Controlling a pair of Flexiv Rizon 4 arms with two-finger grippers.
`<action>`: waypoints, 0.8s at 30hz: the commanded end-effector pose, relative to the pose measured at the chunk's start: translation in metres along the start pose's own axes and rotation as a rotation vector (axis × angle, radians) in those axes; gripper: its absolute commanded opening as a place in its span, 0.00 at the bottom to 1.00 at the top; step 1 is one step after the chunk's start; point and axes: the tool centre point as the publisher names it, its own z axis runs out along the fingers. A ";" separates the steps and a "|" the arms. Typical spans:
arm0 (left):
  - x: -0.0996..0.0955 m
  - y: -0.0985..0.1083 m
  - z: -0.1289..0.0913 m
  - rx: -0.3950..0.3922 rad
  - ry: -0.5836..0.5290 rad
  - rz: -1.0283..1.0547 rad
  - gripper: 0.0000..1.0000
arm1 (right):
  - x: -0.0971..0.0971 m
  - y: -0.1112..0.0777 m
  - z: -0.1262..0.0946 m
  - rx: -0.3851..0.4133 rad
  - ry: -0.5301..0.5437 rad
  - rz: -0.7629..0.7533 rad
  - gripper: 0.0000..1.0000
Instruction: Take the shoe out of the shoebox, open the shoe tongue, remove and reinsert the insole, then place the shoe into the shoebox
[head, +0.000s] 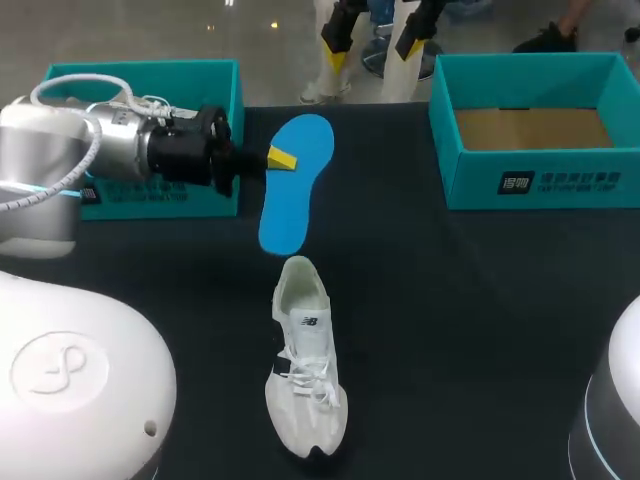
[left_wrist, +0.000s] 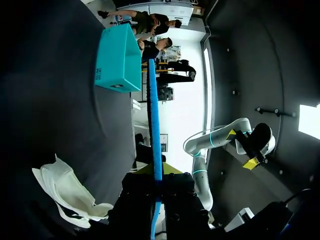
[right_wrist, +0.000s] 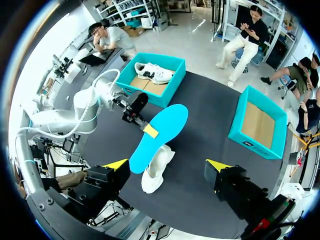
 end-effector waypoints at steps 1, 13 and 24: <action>-0.007 0.002 -0.002 0.008 0.028 0.007 0.00 | 0.000 0.001 0.000 0.002 0.000 0.001 1.00; -0.002 0.000 -0.002 0.036 0.045 0.003 0.00 | 0.000 0.001 0.000 0.002 0.000 0.001 1.00; -0.002 0.000 -0.002 0.036 0.045 0.003 0.00 | 0.000 0.001 0.000 0.002 0.000 0.001 1.00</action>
